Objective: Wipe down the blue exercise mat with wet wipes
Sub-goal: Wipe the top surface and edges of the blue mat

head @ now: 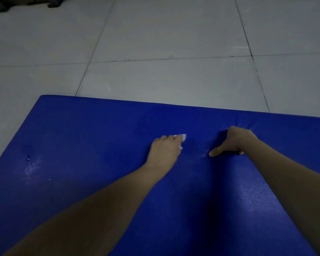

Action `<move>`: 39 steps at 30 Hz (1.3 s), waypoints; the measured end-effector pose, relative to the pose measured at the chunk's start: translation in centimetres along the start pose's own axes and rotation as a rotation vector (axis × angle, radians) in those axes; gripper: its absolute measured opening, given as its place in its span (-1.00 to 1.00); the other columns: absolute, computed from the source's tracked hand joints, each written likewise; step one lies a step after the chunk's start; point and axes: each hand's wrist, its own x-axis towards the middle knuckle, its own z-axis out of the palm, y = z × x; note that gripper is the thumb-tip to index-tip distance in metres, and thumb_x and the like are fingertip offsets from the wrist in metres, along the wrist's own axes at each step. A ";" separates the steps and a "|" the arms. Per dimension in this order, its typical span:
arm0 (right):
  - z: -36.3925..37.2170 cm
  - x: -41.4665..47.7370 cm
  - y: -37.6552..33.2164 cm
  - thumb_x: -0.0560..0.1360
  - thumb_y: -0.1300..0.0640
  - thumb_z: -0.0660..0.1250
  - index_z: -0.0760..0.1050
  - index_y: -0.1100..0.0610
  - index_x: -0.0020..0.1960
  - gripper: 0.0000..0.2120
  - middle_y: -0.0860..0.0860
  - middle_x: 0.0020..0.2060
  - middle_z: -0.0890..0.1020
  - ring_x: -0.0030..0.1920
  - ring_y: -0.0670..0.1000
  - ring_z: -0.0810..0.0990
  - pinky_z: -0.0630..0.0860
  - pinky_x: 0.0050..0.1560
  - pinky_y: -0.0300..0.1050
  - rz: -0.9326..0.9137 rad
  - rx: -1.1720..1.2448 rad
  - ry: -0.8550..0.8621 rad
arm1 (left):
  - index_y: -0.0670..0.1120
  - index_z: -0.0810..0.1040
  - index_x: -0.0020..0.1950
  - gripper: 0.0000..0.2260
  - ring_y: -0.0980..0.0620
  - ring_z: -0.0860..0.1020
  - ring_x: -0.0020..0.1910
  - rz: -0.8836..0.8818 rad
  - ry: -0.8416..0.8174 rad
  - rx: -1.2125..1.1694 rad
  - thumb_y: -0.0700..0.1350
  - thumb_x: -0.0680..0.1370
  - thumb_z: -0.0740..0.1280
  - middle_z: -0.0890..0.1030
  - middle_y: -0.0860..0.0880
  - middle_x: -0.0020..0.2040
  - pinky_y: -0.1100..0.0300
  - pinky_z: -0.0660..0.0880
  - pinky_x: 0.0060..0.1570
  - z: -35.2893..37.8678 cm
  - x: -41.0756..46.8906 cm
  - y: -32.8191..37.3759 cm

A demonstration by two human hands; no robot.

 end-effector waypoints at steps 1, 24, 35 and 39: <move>0.1 0.0 0.1 -0.01 -0.50 0.56 0.38 0.09 -0.08 -0.17 0.05 -0.20 0.63 -0.17 0.06 0.65 0.62 -0.02 -0.04 -0.001 0.006 0.011 | -0.06 0.66 0.15 -0.79 -0.06 0.56 -0.32 -0.029 -0.001 0.041 -0.15 0.52 0.49 0.67 -0.06 -0.17 0.10 0.47 -0.38 -0.6 -0.3 -1.4; 8.1 -7.6 0.4 -0.14 -0.37 0.62 0.31 0.11 0.29 0.15 0.13 0.17 0.45 0.02 0.12 0.61 0.66 0.01 0.08 -0.016 -0.070 -0.124 | -0.07 0.36 -0.09 -0.85 -0.15 0.55 -0.19 -0.365 -0.189 -0.378 -0.07 0.61 0.30 0.57 -0.08 -0.18 0.08 0.35 -0.29 -1.0 -0.7 9.9; 6.6 -7.9 -0.1 -0.09 -0.44 0.62 0.32 0.04 0.08 -0.04 -0.03 0.02 0.50 0.10 0.10 0.56 0.58 0.13 0.05 -0.094 -0.112 -0.101 | -0.08 0.51 0.13 -0.88 -0.06 0.49 -0.19 -0.245 -0.162 -0.147 -0.07 0.67 0.25 0.53 -0.09 -0.09 0.05 0.46 -0.23 -2.7 -2.9 3.4; 6.7 -8.0 0.1 -0.06 -0.43 0.62 0.30 0.04 0.09 -0.05 -0.04 0.02 0.47 0.11 0.08 0.54 0.57 0.15 0.04 -0.104 -0.120 -0.089 | -0.03 0.32 -0.17 -0.82 -0.06 0.45 -0.30 -0.436 -0.131 -0.087 -0.13 0.60 0.27 0.47 -0.06 -0.23 0.11 0.35 -0.40 -4.6 -4.8 -2.8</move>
